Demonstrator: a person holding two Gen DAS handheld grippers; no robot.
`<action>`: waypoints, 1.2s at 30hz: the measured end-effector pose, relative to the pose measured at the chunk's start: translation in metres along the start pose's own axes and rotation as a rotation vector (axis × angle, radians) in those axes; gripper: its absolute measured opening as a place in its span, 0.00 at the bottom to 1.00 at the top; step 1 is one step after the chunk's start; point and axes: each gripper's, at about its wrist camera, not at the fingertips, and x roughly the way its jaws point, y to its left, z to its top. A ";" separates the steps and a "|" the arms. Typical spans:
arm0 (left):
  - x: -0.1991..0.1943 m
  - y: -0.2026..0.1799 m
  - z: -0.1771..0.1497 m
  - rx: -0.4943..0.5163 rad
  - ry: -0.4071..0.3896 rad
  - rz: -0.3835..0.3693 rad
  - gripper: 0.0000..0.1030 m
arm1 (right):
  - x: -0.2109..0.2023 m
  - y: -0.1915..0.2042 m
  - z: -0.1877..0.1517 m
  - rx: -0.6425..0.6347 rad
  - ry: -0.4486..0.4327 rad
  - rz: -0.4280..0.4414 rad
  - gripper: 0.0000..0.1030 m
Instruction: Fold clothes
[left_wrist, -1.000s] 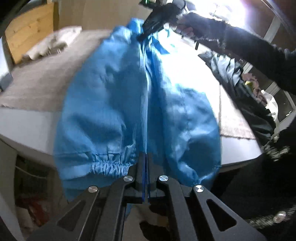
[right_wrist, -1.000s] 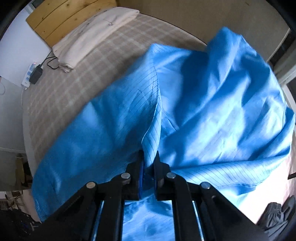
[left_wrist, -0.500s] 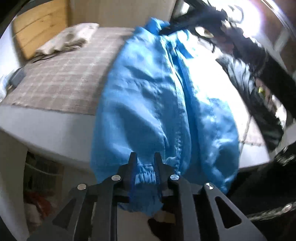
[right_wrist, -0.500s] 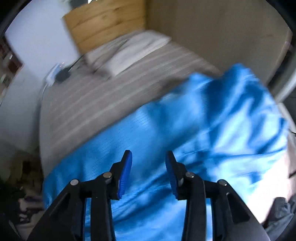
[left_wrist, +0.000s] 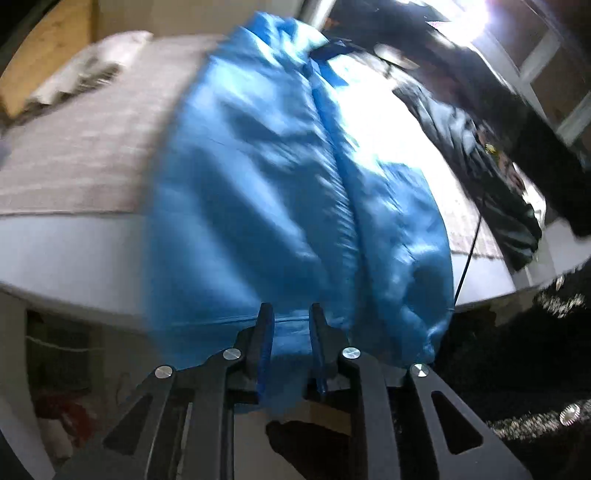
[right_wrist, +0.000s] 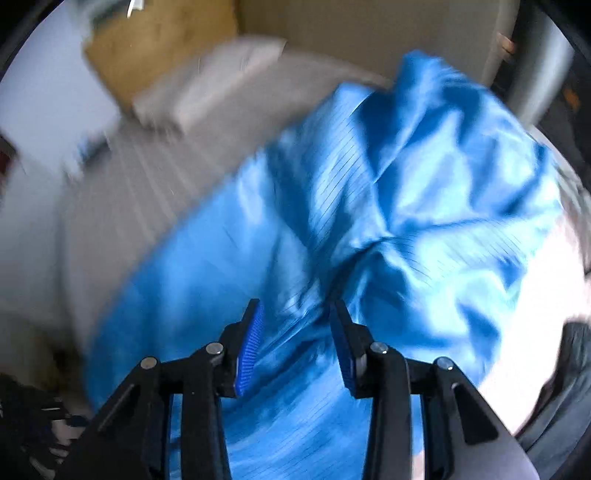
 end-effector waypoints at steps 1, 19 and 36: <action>-0.009 0.009 0.002 0.008 -0.013 0.012 0.18 | -0.018 -0.005 -0.013 0.034 -0.031 0.007 0.36; 0.043 0.023 0.046 0.488 0.090 -0.156 0.22 | -0.010 0.097 -0.219 0.424 -0.052 -0.266 0.36; 0.041 0.058 0.023 0.217 0.209 -0.275 0.39 | -0.032 0.120 -0.319 0.523 -0.069 -0.269 0.51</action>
